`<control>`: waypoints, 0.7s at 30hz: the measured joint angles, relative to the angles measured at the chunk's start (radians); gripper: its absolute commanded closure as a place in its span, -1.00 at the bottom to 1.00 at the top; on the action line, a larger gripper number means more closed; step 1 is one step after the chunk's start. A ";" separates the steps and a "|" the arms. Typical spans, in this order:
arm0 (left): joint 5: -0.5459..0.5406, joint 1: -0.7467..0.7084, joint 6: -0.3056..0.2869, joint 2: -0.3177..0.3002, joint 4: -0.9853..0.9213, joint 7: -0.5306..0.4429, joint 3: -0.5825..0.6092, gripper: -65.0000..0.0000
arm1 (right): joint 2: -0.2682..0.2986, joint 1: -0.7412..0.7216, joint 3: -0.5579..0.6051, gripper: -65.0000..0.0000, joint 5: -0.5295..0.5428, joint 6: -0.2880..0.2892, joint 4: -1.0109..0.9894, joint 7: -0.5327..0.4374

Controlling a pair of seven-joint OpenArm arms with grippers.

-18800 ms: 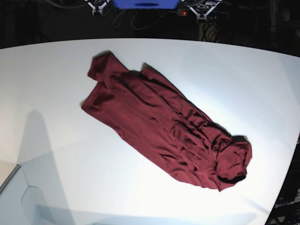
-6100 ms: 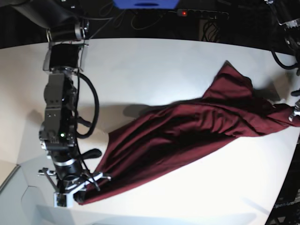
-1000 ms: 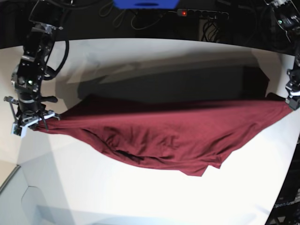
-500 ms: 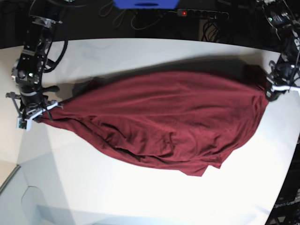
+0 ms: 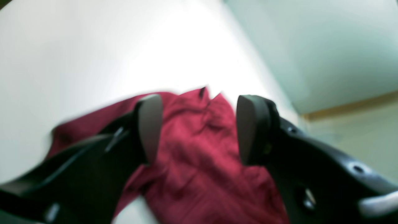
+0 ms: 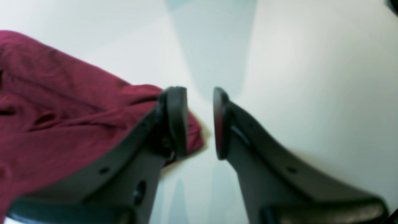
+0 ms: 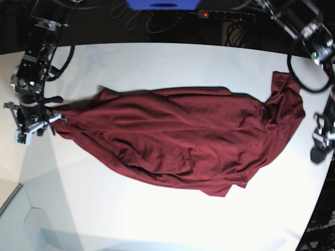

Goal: Layout the t-shirt on the table in an organized manner, then fold the t-shirt properly
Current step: 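Lay the shirt flat on the table and release with the left gripper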

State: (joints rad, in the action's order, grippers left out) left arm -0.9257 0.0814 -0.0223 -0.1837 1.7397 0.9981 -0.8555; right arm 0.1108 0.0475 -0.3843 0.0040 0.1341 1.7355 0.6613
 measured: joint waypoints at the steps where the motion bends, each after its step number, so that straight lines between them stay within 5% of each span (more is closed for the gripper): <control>1: 0.007 0.050 0.003 -0.002 -0.060 -0.011 0.029 -0.14 | 0.000 0.001 0.000 0.51 0.000 0.000 0.000 0.000; 6: 0.184 0.308 0.019 0.011 -0.458 -0.026 0.206 -0.14 | -0.002 -0.001 0.003 0.51 0.003 0.000 -0.003 -0.001; 9: 0.343 0.407 0.025 0.005 -0.702 -0.241 0.325 -0.14 | 0.000 0.002 0.000 0.51 0.001 0.000 -0.003 0.004; 16: 0.422 0.449 0.023 0.001 -0.942 -0.681 0.697 -0.14 | 0.000 0.026 0.001 0.51 0.003 0.000 -0.001 -0.002; 21: 0.439 0.498 0.018 0.009 -1.097 -0.826 0.875 -0.14 | 0.000 0.029 0.001 0.52 0.001 0.000 -0.001 -0.002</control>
State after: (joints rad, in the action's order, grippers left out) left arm -0.4870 0.5797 -0.0044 -0.1745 0.6426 0.1719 0.0193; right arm 0.1108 0.0761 -0.3832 0.0048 0.1341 1.7344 0.6590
